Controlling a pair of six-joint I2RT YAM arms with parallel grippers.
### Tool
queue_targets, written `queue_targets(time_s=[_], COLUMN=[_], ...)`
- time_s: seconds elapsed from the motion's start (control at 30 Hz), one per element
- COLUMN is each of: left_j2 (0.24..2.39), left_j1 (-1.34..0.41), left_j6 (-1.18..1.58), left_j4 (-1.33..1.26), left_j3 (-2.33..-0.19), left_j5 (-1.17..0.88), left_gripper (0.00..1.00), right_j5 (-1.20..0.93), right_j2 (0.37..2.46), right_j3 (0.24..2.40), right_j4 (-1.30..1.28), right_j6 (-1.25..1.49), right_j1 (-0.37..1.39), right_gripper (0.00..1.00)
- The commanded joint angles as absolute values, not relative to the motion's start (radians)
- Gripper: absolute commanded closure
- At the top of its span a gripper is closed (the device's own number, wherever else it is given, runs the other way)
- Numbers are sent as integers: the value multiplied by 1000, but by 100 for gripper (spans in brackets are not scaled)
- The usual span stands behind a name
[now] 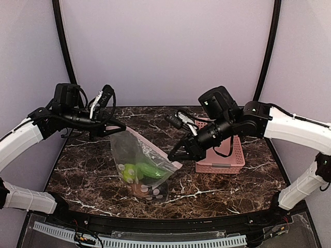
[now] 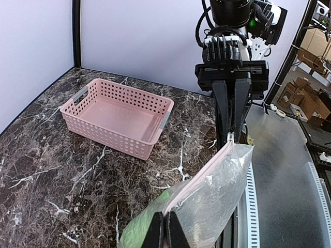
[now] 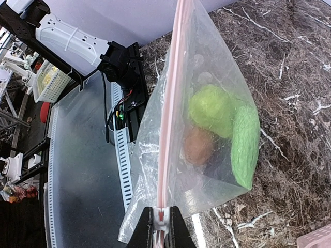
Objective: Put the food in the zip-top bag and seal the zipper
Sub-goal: Zip the zipper on the zipper food storage bag.
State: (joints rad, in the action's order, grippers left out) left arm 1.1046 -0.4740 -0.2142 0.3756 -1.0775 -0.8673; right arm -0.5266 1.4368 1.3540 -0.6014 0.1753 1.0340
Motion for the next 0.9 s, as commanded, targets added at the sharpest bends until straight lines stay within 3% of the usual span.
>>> queue_targets(time_s=[0.0, 0.7, 0.73, 0.83, 0.87], left_j2=[1071, 1063, 1065, 1073, 1073], left_j1=[-451, -444, -444, -444, -444], left_j6=[-220, -219, -216, -204, -193], left_j4=[368, 365, 363, 358, 351], left_j3=[-1071, -1068, -1067, -1072, -1074], left_j5=[-818, -815, -817, -849, -860], left_gripper=[99, 99, 99, 99, 92], right_j5=[-539, -521, -517, -486, -463], right_j2=[1393, 1349, 1350, 1349, 1347], right_j3=[1310, 1266, 1270, 1296, 1304], right_j4=[-684, -680, -680, -671, -664], right_j6=[206, 233, 232, 234, 237], right_j1=[1034, 1034, 1034, 1034, 1033], right_gripper=[100, 100, 97, 57, 45])
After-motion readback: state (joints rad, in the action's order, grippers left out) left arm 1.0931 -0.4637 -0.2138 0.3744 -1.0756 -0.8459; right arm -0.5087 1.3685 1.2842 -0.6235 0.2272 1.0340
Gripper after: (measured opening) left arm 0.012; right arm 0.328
